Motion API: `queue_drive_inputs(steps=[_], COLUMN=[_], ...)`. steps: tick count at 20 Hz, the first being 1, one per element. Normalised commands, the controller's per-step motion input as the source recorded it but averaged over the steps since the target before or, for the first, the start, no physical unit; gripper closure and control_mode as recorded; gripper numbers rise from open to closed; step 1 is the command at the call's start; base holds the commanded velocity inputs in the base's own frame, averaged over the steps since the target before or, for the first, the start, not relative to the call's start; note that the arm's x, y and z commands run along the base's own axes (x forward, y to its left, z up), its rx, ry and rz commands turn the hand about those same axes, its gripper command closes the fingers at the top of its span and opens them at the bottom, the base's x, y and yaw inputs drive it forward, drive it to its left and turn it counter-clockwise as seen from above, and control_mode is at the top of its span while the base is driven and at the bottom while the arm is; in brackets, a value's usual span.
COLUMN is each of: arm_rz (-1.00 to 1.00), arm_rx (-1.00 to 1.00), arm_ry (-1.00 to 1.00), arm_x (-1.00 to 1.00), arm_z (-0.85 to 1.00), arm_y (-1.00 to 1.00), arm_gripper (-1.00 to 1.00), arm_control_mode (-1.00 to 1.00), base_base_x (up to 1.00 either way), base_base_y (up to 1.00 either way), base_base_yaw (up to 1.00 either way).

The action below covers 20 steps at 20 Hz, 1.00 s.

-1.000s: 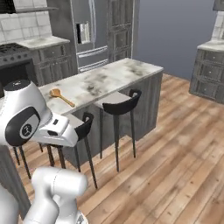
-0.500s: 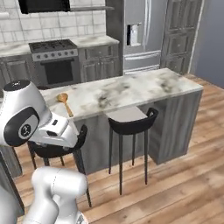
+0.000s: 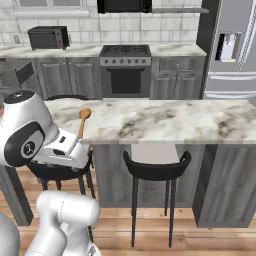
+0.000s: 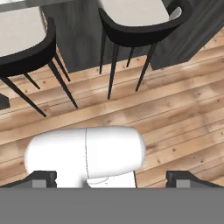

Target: Pick up the metallic utensils from the counter and place them in the open drawer. Make sure not to pick up any wooden utensils.

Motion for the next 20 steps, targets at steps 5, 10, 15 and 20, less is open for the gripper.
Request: queue_drive_inputs(steps=[5,10,15,20], arm_rz=[0.0,0.0,0.0,0.0], arm_rx=[0.0,0.0,0.0,0.0], arm_ry=[0.0,0.0,0.0,0.0], arm_x=[0.0,0.0,0.0,0.0], arm_z=[0.0,0.0,0.0,0.0], arm_y=[0.0,0.0,0.0,0.0], arm_gripper=[-1.0,-1.0,-1.0,-1.0], arm_control_mode=[1.0,1.0,1.0,1.0], base_base_x=[0.33,0.28,0.31,0.99], base_base_y=[-0.91,-0.69,-0.07,0.01], base_base_yaw=[0.66,0.36,0.04,-0.11])
